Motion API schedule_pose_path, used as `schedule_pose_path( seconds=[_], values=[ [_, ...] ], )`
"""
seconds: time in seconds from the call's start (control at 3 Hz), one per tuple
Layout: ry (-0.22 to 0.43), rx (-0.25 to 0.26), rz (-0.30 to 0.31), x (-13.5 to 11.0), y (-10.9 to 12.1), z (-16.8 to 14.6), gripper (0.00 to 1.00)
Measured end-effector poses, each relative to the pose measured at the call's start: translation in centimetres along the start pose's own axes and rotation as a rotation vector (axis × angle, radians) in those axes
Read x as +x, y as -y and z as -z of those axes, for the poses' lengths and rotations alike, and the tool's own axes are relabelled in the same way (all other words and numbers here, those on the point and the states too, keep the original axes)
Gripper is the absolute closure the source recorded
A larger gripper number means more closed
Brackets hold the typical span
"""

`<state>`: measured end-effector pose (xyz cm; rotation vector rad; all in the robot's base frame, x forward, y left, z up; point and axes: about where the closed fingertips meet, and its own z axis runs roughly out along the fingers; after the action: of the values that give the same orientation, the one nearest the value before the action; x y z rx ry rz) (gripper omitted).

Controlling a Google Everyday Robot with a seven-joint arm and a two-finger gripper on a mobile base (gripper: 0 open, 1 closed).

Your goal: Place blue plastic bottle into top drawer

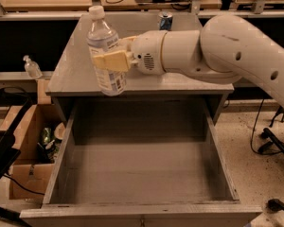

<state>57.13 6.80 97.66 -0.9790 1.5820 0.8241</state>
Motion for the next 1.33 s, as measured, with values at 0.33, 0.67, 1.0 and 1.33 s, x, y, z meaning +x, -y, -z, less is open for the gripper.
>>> schedule_pose_path(
  seconds=[0.33, 0.67, 1.0, 1.33],
  values=[
    [-0.001, 0.001, 0.0, 0.1, 0.1, 0.0, 1.0],
    [-0.011, -0.008, -0.017, 1.4, 0.3, -0.5, 1.0],
    [0.015, -0.083, -0.042, 4.6, -0.2, -0.6, 1.0],
    [0.085, -0.214, 0.05, 11.0, -1.1, -0.5, 1.0]
  ],
)
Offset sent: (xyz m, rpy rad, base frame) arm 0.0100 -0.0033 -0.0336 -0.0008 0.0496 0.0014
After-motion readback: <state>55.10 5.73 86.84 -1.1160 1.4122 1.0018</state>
